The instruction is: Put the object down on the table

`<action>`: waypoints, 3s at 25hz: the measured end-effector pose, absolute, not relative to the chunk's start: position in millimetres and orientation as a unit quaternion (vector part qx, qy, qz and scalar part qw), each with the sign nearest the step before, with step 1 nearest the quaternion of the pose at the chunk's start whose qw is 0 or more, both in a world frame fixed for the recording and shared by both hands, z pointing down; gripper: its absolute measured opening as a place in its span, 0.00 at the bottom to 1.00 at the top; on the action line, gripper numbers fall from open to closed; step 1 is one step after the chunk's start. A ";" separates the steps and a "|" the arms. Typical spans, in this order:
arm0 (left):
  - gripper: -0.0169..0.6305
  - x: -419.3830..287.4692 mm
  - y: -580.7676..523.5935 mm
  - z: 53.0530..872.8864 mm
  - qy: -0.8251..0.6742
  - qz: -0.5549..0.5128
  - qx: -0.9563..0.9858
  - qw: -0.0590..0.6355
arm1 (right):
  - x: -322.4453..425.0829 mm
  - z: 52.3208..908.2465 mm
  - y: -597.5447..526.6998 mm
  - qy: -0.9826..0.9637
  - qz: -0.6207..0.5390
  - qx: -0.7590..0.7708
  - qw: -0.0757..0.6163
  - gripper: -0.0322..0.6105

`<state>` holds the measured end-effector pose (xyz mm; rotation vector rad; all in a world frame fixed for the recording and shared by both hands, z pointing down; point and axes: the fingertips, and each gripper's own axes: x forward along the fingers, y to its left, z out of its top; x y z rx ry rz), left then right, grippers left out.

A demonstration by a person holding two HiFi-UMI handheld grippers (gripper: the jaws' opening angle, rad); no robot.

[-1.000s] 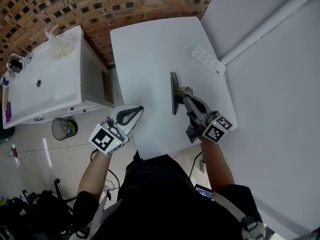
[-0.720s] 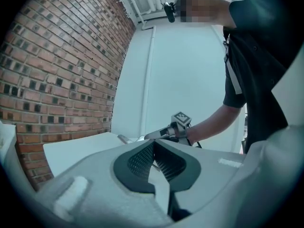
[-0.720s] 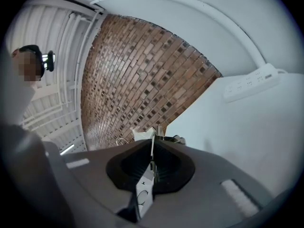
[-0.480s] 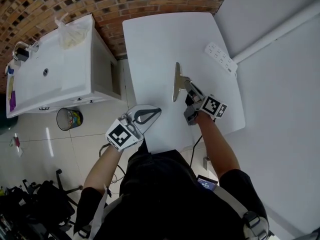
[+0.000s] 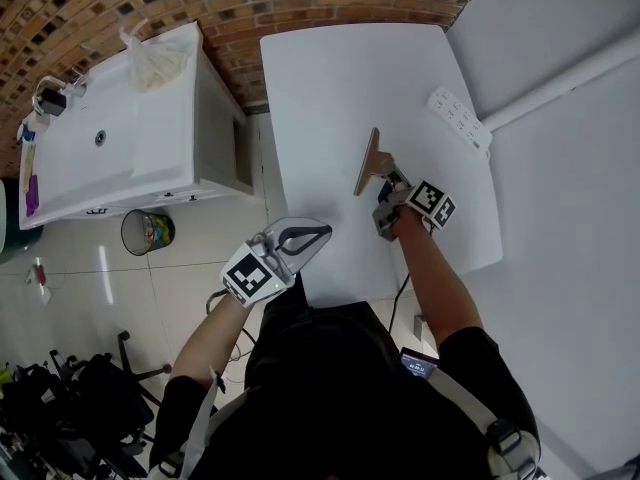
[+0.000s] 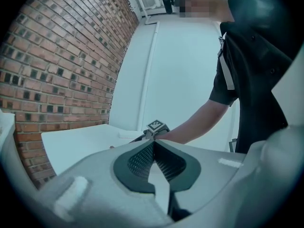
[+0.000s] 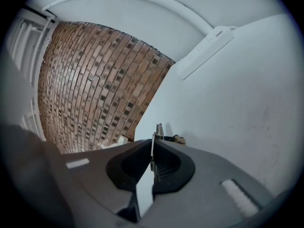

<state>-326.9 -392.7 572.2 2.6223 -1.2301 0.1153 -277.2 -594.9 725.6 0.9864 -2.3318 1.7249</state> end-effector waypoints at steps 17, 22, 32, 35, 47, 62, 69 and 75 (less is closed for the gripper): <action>0.03 -322.1 -394.7 572.6 -0.405 0.046 0.904 0.129 | -262.8 744.5 -594.0 -0.765 0.545 0.341 0.034 0.21; 0.03 -310.6 -402.8 561.6 -0.390 0.041 0.912 0.121 | -251.4 733.5 -584.7 -0.781 0.533 0.323 0.039 0.26; 0.03 -293.6 -423.8 545.6 -0.384 0.005 0.916 0.113 | -178.8 649.7 -593.8 -0.856 0.384 0.345 0.028 0.15; 0.03 -295.3 -428.4 532.6 -0.397 -0.012 0.913 0.096 | -159.3 590.7 -587.2 -0.901 0.276 0.334 0.006 0.09; 0.03 -342.5 -406.0 502.5 -0.498 -0.039 0.861 0.100 | -184.1 517.2 -541.9 -0.961 0.140 0.238 -0.023 0.06; 0.03 -341.0 -326.9 483.8 -0.506 -0.038 0.859 0.070 | -231.1 511.5 -448.5 -0.976 0.118 0.184 -0.015 0.06; 0.03 -362.8 -253.9 468.5 -0.485 -0.037 0.872 0.045 | -248.2 480.4 -375.9 -0.971 0.098 0.213 -0.035 0.06; 0.03 -388.1 -191.5 477.4 -0.479 -0.039 0.876 0.043 | -246.5 477.5 -306.7 -0.963 0.094 0.249 -0.029 0.06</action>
